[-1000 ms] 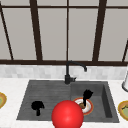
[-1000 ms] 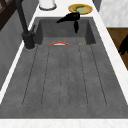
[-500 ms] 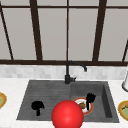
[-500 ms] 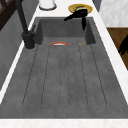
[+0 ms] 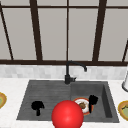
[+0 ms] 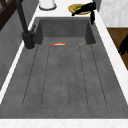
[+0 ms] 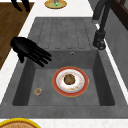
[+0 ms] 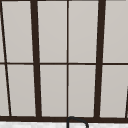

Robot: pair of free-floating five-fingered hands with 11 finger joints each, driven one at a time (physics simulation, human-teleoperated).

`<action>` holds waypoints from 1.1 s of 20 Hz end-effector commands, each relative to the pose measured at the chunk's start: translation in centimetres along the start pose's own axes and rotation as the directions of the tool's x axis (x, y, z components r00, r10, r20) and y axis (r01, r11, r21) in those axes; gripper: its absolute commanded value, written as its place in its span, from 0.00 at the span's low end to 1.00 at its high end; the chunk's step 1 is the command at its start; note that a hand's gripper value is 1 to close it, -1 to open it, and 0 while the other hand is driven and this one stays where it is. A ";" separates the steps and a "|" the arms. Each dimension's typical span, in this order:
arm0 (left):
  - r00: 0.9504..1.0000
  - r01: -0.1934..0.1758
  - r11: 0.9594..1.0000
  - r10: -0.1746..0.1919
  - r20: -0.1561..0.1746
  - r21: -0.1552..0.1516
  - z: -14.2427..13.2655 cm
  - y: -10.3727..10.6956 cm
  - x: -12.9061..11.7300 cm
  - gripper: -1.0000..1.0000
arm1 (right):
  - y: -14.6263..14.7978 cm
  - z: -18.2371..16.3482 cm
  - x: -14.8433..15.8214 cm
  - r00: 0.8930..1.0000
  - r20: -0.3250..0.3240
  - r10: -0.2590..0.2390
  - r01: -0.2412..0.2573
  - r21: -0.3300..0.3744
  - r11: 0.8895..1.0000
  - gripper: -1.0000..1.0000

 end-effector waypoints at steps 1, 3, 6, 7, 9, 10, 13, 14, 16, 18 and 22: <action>1.000 0.000 1.000 0.000 0.000 0.000 0.0 0.0 0.0 0.50 | -2.0 2.0 -1.0 0.999 0.037 0.011 -0.011 0.003 1.000 0.00; 1.000 0.000 1.000 0.000 0.000 0.000 0.0 0.0 0.0 0.50 | -3.0 3.1 -1.6 0.999 0.041 0.010 -0.010 0.009 1.000 0.00; 1.000 0.000 1.000 0.000 0.000 0.000 0.0 0.0 0.0 0.50 | -4.6 4.9 -2.7 0.999 0.041 0.005 -0.005 0.011 1.000 0.00; 1.000 0.000 1.000 0.000 0.000 0.000 0.0 0.0 0.0 0.50 | -5.1 5.5 -3.0 0.999 0.043 0.004 -0.004 0.012 1.000 0.00; 1.000 0.000 1.000 0.000 0.000 0.000 0.0 0.0 0.0 0.50 | -5.7 6.9 -3.8 0.999 0.043 0.001 -0.002 0.011 1.000 0.00; 1.000 0.000 1.000 0.000 0.000 0.000 0.0 0.0 0.0 0.50 | -6.0 7.7 -4.2 0.999 0.042 0.000 0.000 0.013 1.000 0.00; 1.000 0.000 1.000 0.000 0.000 0.000 0.0 0.0 0.0 0.50 | -6.7 10.0 -5.7 0.999 0.031 -0.029 0.028 0.038 0.999 0.00; 1.000 0.000 1.000 0.000 0.000 0.000 0.0 0.0 0.0 0.50 | -7.0 10.8 -6.1 0.999 0.031 -0.033 0.032 0.041 0.999 0.00; 1.000 0.000 1.000 0.000 0.000 0.000 0.0 0.0 0.0 0.50 | -7.5 12.2 -7.0 0.999 0.032 -0.035 0.034 0.043 0.998 0.00; 1.000 0.000 1.000 0.000 0.000 0.000 0.0 0.0 0.0 0.50 | -8.0 13.7 -7.9 0.999 0.034 -0.038 0.036 0.046 0.998 0.00; 1.000 0.000 1.000 0.000 0.000 0.000 0.0 0.0 0.0 0.50 | -8.9 16.7 -9.6 0.999 0.038 -0.036 0.034 0.058 0.998 0.00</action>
